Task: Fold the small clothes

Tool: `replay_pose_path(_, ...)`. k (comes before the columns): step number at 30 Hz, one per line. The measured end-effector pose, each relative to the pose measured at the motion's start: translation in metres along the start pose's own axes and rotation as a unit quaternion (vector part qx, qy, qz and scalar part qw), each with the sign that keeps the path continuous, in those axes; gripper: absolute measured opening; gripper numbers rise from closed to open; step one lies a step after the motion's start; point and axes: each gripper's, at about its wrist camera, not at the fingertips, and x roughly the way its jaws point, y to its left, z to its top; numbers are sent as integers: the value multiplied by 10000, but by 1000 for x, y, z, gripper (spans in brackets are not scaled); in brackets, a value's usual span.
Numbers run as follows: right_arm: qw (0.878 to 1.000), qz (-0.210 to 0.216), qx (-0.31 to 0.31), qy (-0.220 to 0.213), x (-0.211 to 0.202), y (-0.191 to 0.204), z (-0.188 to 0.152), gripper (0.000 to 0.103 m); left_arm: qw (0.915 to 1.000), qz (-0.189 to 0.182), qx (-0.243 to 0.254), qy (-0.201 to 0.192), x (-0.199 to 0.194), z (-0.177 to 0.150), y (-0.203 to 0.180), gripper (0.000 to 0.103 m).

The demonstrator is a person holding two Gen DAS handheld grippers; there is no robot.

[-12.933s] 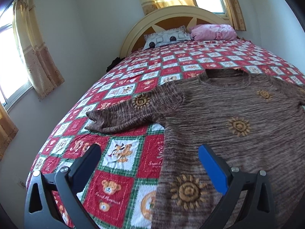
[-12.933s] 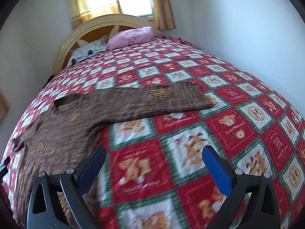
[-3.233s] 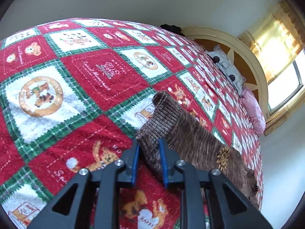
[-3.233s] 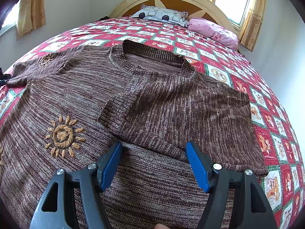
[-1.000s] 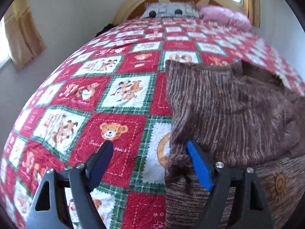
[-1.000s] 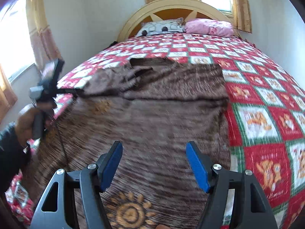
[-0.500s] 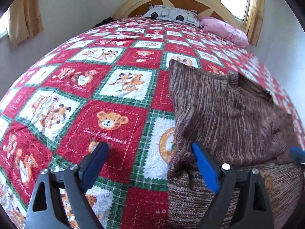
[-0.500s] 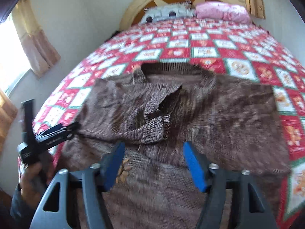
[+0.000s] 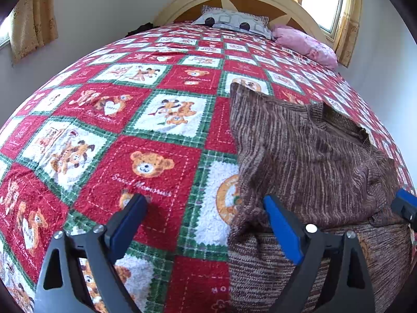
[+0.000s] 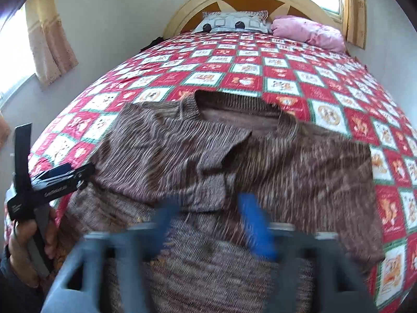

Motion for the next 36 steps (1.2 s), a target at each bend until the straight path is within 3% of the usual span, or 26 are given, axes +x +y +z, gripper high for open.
replay_pose_path(3, 9989, -292, -339, 166, 17, 9, 1, 66, 10000, -24, -28, -8, -1, -1, 1, 94)
replay_pose_path(6, 9978, -256, -473, 400, 29, 12, -5, 18, 10000, -47, -47, -15, -2, -1, 1, 94)
replay_pose_path(9, 9974, -290, -532, 390, 22, 11, -12, 3, 10000, -61, -64, -16, -3, -1, 2, 95)
replay_pose_path(13, 9975, -224, -585, 336, 6, 10, -18, 3, 10000, -80, -51, 2, -3, -1, 1, 97)
replay_pose_path(16, 9963, -287, -606, 532, 16, 6, -25, 3, 10000, -77, -28, 16, -2, -1, -1, 98)
replay_pose_path(21, 9984, -215, -201, 488, 14, -6, -25, 7, 9999, -131, -60, 7, -2, -1, -1, 99)
replay_pose_path(23, 9981, -391, -356, 311, 4, 0, -24, 24, 9999, -127, -55, 7, -2, -1, -1, 99)
replay_pose_path(24, 9981, -360, -460, 184, -1, 5, -23, 42, 9999, -122, -52, 8, -2, -1, -2, 99)
replay_pose_path(25, 9983, -284, -508, 101, -4, 8, -22, 53, 9999, -120, -48, 10, -2, -1, -2, 99)
replay_pose_path(28, 9973, -88, -727, -58, -4, 18, -18, 54, 9999, -110, -14, 42, -1, -2, -2, 101)
replay_pose_path(30, 9975, 12, -693, 164, 9, 18, -17, 54, 10000, -66, 39, 64, -2, -3, -3, 101)
replay_pose_path(32, 9965, -72, -598, 573, 28, 12, -21, 54, 9999, -33, 77, 70, -2, -5, -4, 101)
replay_pose_path(36, 9968, -202, -636, 432, 19, 5, -30, 53, 9999, -54, 53, 72, -3, -5, -3, 102)
